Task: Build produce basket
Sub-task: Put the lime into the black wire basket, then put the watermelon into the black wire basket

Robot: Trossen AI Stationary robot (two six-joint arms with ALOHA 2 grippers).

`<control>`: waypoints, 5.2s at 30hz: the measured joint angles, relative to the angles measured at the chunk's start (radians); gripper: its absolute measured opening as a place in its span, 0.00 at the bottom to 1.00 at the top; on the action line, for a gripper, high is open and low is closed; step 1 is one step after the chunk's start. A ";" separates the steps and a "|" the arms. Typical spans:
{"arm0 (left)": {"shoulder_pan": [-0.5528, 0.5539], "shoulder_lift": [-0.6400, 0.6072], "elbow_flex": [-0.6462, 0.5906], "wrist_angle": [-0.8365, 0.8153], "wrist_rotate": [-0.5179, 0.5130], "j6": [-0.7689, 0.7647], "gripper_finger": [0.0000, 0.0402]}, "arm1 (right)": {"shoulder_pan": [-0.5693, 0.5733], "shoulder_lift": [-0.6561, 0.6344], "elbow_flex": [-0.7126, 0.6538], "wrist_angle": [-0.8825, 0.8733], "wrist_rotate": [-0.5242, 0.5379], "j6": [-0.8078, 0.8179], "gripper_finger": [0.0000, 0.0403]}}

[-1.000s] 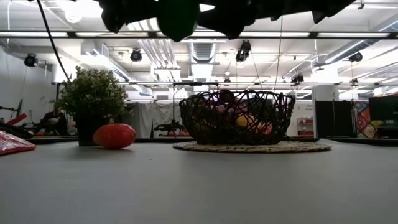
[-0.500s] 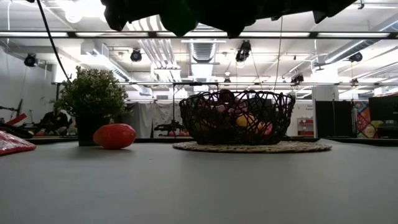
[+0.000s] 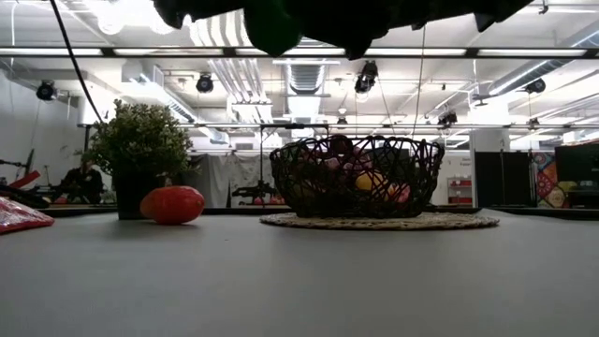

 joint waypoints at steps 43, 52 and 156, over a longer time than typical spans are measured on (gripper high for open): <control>0.000 -0.191 -0.174 0.091 -0.004 0.250 0.79 | -0.712 0.042 0.513 -1.552 0.121 0.303 0.46; 0.000 -0.191 -0.175 0.089 -0.004 0.243 0.79 | -0.734 0.091 0.513 -1.559 0.132 0.324 0.47; 0.000 0.088 0.057 -0.751 -0.040 -1.491 0.79 | -0.138 -0.271 -0.385 0.214 -0.228 -0.366 0.53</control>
